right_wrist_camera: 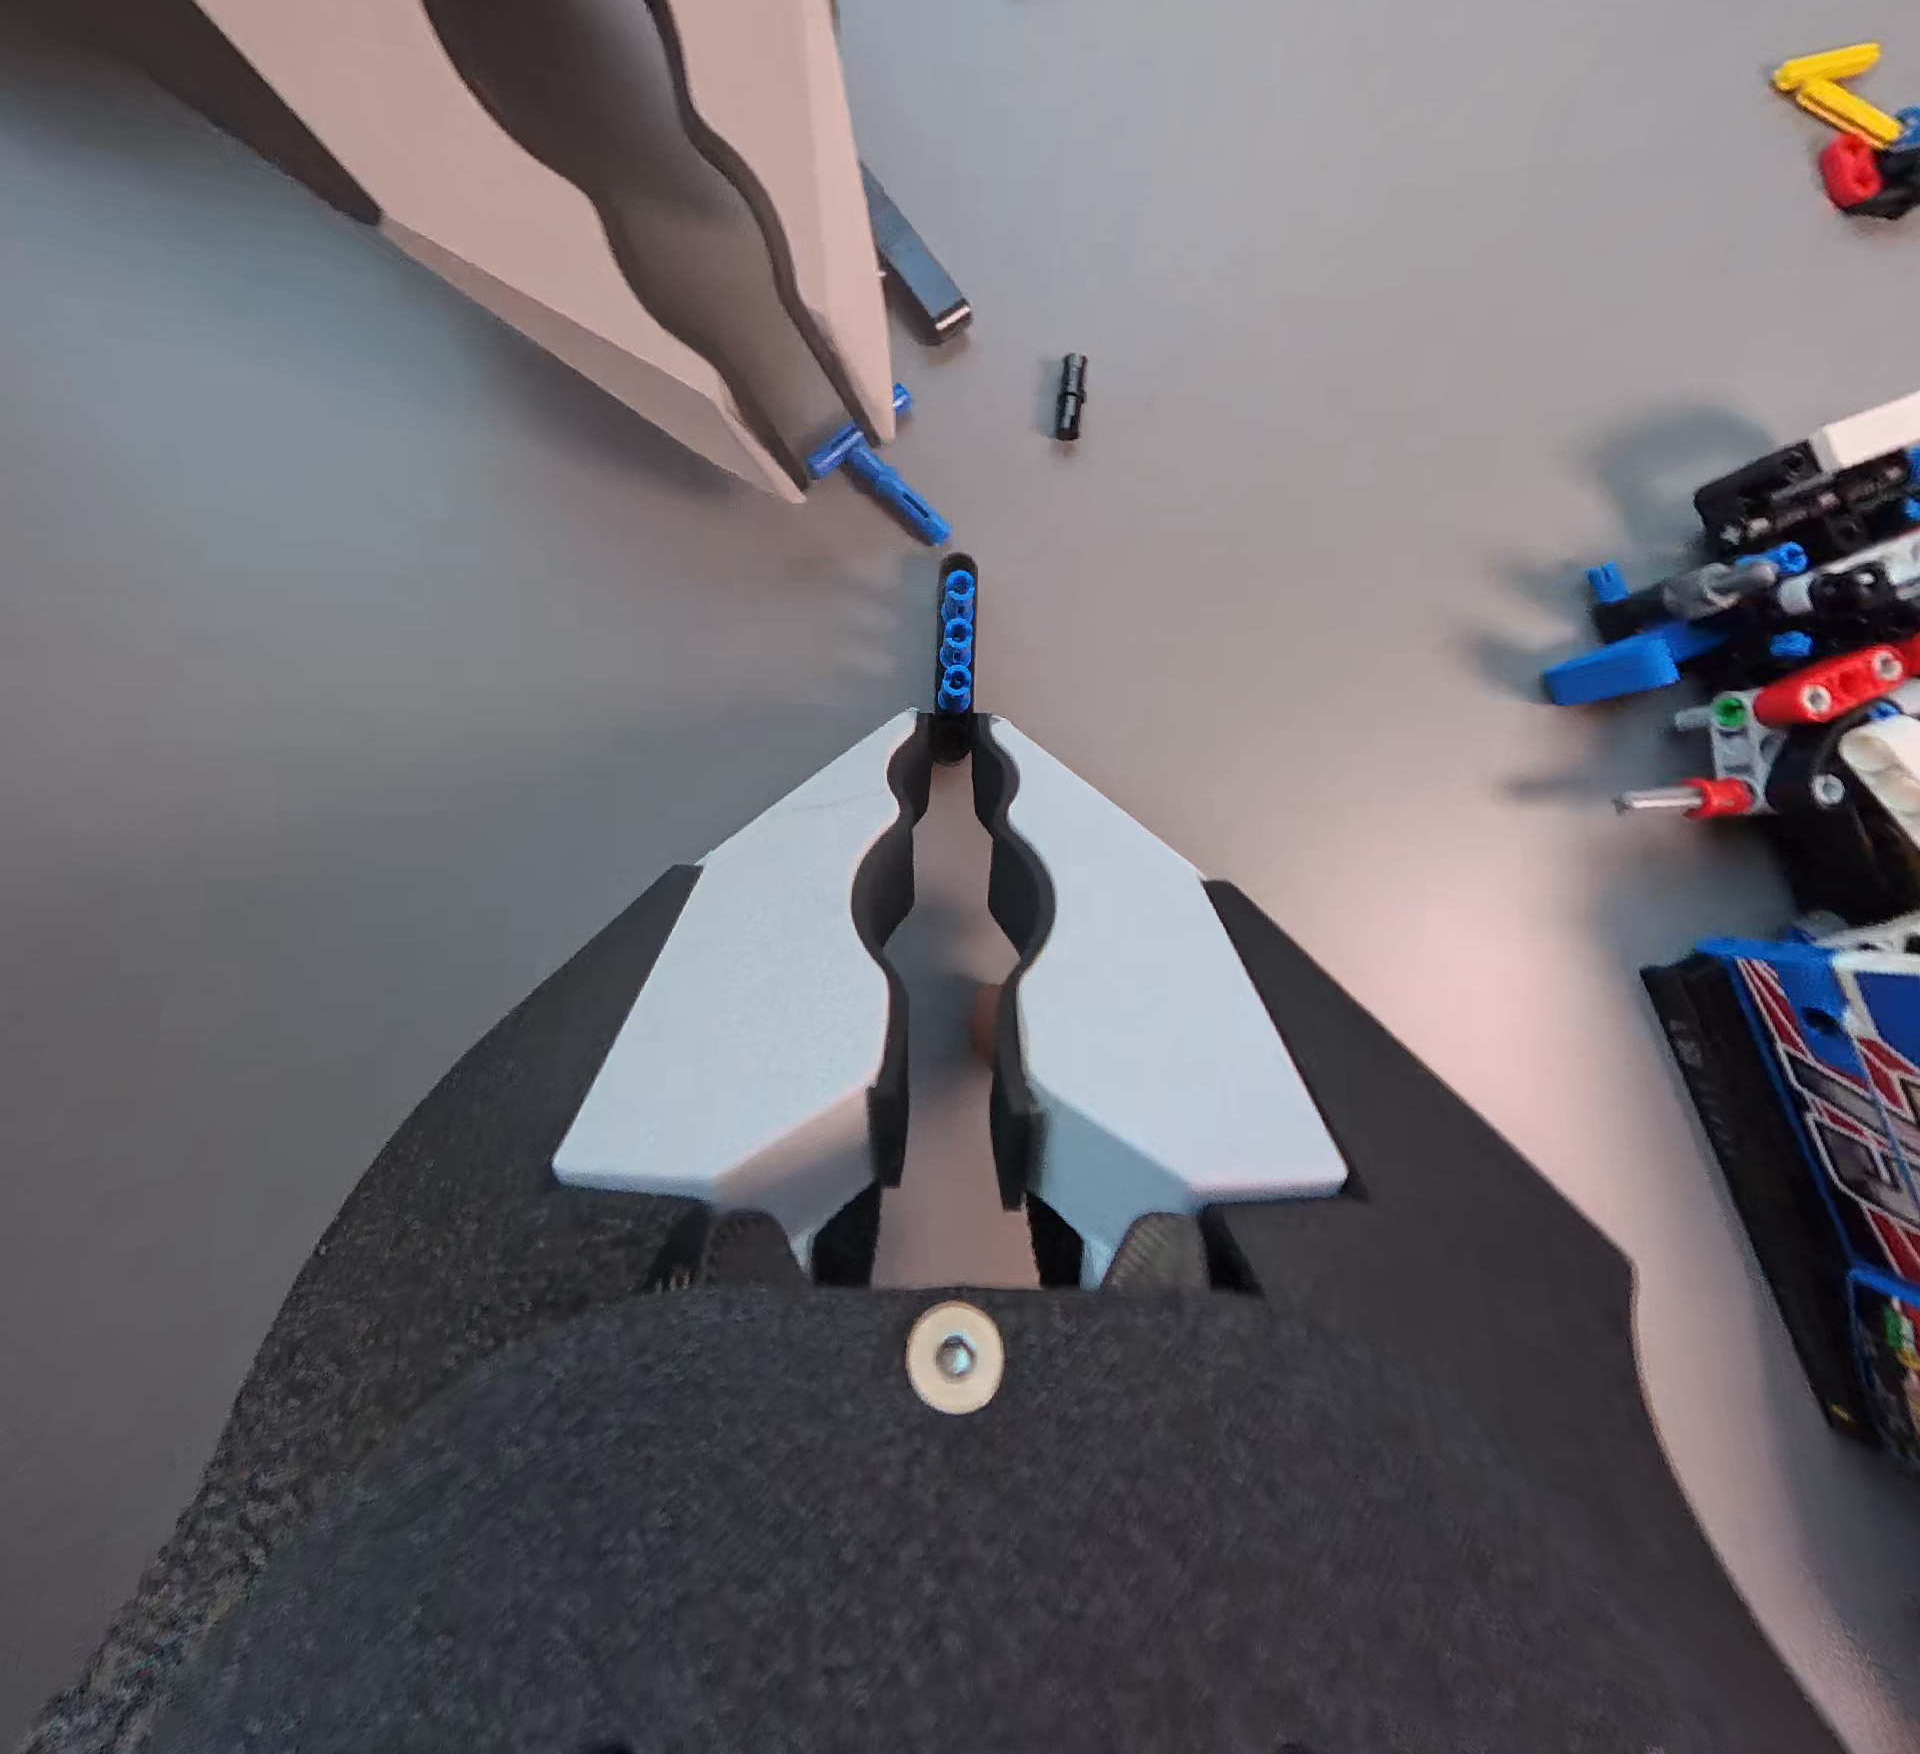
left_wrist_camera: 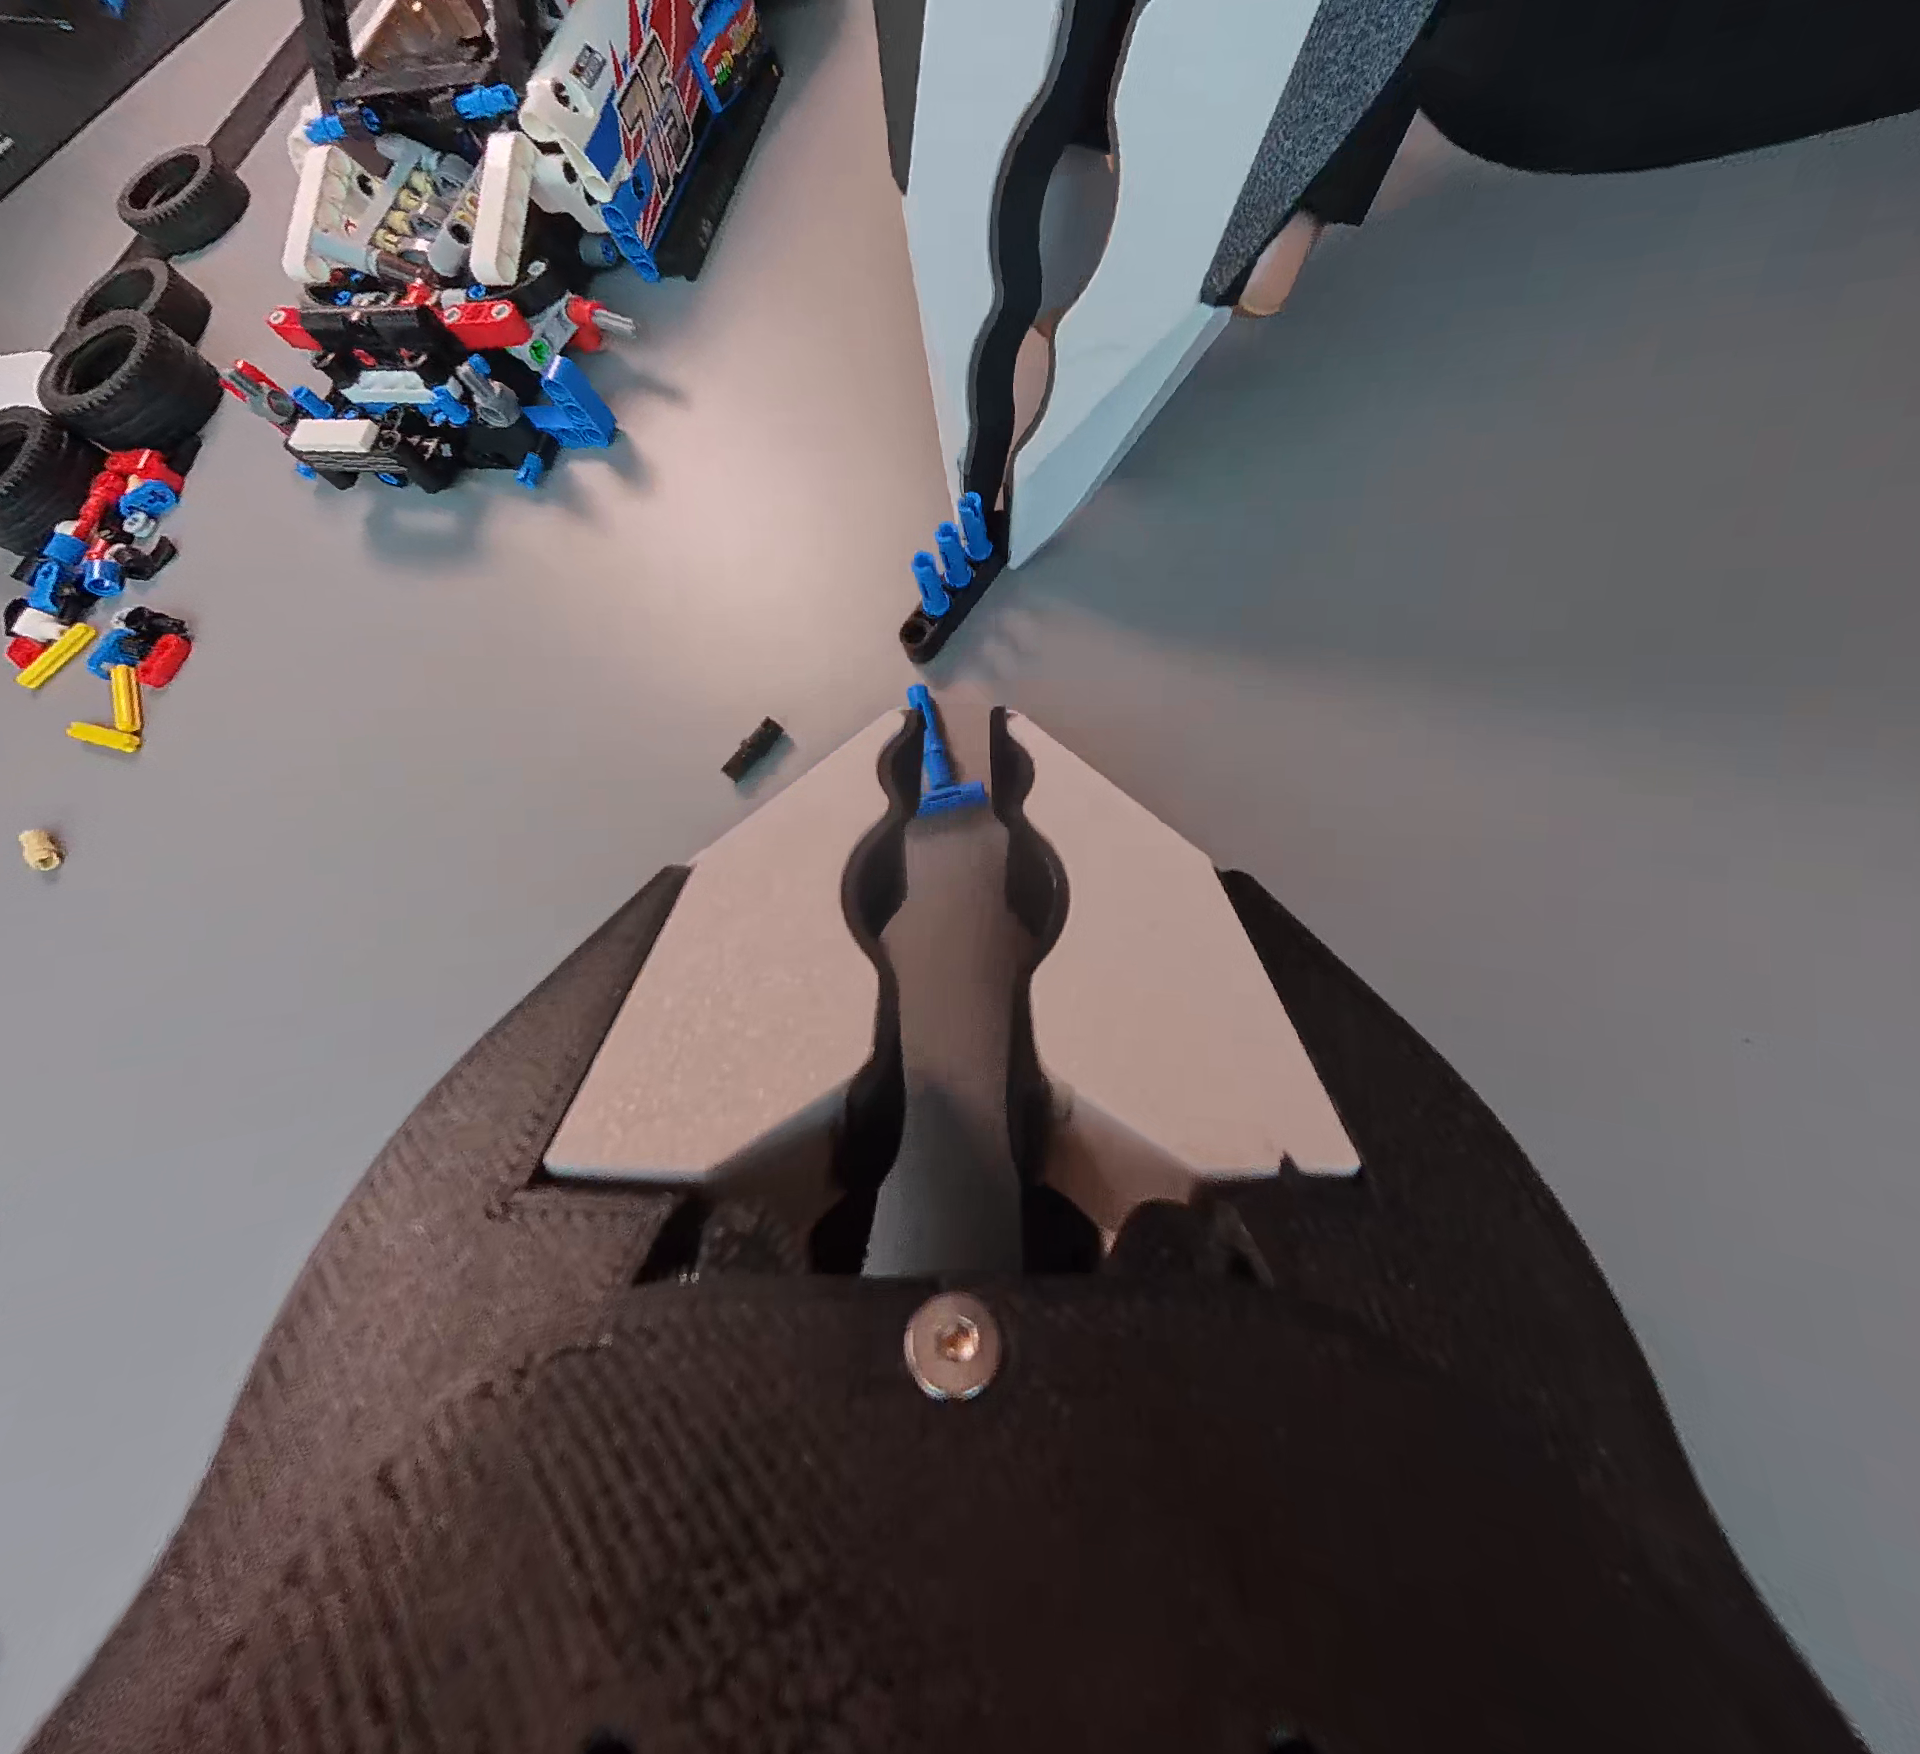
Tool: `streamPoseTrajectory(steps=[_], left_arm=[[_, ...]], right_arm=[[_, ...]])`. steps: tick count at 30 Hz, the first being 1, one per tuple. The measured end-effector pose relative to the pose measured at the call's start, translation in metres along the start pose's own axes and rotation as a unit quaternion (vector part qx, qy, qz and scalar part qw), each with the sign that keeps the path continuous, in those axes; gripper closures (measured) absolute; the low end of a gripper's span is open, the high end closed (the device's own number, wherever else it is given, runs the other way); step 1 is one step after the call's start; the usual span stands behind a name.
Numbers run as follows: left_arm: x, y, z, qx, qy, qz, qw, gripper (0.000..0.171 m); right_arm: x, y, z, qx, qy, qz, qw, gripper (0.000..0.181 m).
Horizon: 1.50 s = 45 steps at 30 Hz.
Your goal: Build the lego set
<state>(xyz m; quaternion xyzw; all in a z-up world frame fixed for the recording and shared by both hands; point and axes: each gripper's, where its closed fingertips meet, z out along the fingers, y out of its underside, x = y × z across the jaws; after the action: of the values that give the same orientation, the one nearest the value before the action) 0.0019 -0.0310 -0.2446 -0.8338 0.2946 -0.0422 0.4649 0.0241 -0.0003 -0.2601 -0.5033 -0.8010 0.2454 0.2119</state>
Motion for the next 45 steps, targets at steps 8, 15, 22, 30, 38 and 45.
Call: streamPoseTrajectory(steps=[8,15,22,30,38,45], left_arm=[[0.002,0.002,0.003,-0.007,0.004,0.001,1.000,0.161],[0.008,0.004,0.004,-0.016,0.016,0.004,1.000,0.157],[0.013,0.004,0.004,-0.017,0.030,0.001,0.999,0.149],[0.018,0.002,0.006,-0.022,0.047,-0.027,0.998,0.140],[0.023,-0.011,0.026,-0.034,0.052,-0.031,0.998,0.143],[0.015,-0.006,0.027,-0.046,0.017,0.000,0.999,0.154]], right_arm=[[0.006,0.007,-0.005,-0.010,-0.001,0.059,0.998,0.174],[-0.025,0.000,-0.004,-0.009,-0.054,0.025,0.998,0.167],[-0.059,-0.025,-0.016,0.074,-0.150,-0.022,0.986,0.166],[-0.001,-0.007,-0.026,0.082,-0.051,-0.022,0.995,0.155],[0.005,-0.008,-0.003,0.059,-0.029,-0.066,0.996,0.145],[-0.001,-0.008,0.004,0.038,-0.009,-0.087,0.995,0.170]])
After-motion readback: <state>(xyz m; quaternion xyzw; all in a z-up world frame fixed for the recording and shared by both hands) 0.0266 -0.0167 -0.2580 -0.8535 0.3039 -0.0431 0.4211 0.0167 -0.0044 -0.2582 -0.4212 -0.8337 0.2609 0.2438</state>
